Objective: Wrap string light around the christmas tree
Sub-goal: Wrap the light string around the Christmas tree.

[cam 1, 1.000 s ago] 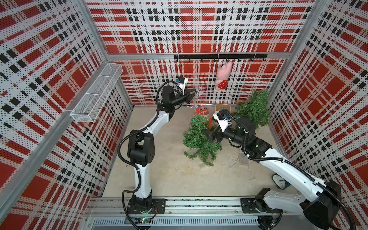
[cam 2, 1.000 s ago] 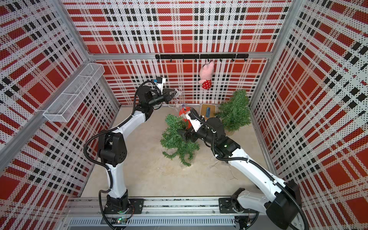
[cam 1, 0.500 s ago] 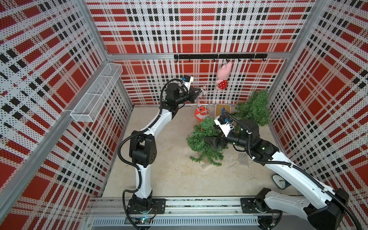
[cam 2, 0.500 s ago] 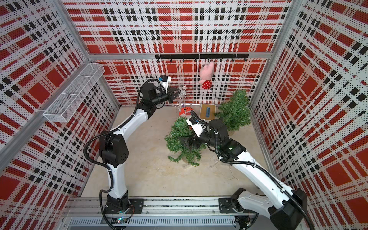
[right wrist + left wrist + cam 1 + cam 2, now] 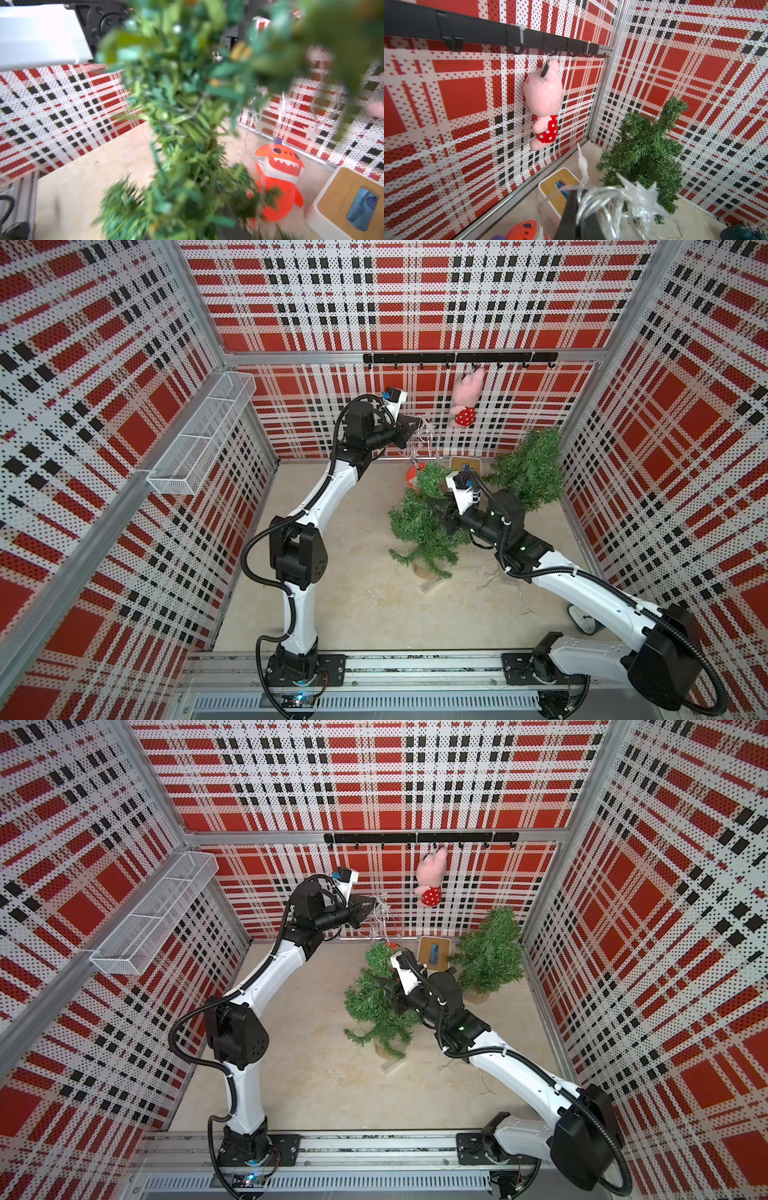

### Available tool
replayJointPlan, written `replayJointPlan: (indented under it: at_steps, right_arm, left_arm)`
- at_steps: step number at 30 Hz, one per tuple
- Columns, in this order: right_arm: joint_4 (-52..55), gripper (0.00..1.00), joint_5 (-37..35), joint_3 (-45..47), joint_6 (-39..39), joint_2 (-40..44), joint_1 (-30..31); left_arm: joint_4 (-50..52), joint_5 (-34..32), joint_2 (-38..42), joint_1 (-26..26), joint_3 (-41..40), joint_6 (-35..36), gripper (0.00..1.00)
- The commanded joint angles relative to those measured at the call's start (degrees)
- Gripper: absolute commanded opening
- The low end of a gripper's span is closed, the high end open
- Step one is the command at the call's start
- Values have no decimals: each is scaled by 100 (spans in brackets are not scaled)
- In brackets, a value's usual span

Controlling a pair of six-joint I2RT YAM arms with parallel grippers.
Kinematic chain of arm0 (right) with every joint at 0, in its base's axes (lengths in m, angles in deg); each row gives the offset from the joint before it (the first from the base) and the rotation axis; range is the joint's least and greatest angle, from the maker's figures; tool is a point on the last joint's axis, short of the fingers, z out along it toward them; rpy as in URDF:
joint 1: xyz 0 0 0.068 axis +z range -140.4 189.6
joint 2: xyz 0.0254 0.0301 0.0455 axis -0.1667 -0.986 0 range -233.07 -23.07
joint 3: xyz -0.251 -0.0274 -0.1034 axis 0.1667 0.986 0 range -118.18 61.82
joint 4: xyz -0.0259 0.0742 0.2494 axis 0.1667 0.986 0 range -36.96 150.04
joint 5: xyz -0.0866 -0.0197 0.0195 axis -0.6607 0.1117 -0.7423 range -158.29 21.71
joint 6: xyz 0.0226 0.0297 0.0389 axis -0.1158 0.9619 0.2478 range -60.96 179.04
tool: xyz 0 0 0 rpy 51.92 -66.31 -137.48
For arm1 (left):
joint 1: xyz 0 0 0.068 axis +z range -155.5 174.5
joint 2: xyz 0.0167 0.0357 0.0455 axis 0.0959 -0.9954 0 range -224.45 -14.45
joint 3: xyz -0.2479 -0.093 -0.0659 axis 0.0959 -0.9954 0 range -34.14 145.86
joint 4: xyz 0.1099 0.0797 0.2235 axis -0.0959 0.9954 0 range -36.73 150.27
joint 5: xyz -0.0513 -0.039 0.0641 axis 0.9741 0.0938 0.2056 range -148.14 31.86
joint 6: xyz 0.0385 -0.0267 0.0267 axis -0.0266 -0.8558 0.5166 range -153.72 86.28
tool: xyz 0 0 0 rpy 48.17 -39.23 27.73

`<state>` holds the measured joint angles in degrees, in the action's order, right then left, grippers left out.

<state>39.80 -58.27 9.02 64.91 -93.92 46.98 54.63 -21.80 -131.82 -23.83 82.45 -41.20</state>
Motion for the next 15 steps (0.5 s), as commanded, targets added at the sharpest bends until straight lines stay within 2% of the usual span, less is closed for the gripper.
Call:
replayJointPlan:
  at_steps: [1, 3, 5, 11, 15]
  right_arm:
    - [-676, 12, -19, -336, -423, -264, -49]
    - [-689, 6, 165, -704, -492, -533, -147]
    - [-699, 5, 263, -1004, -526, -765, -206]
    - [-951, 5, 405, -1366, -344, -1466, -293]
    - [-1066, 9, 388, -1335, -195, -1666, -337]
  left_arm:
    - [386, 70, 333, 366, 245, 74, 7]
    - [611, 119, 358, 608, 326, 105, 7]
    - [758, 137, 403, 700, 295, 112, 8]
    - [1045, 86, 805, 752, -171, 173, 10]
    - [1544, -362, 1153, 678, -452, 198, 12]
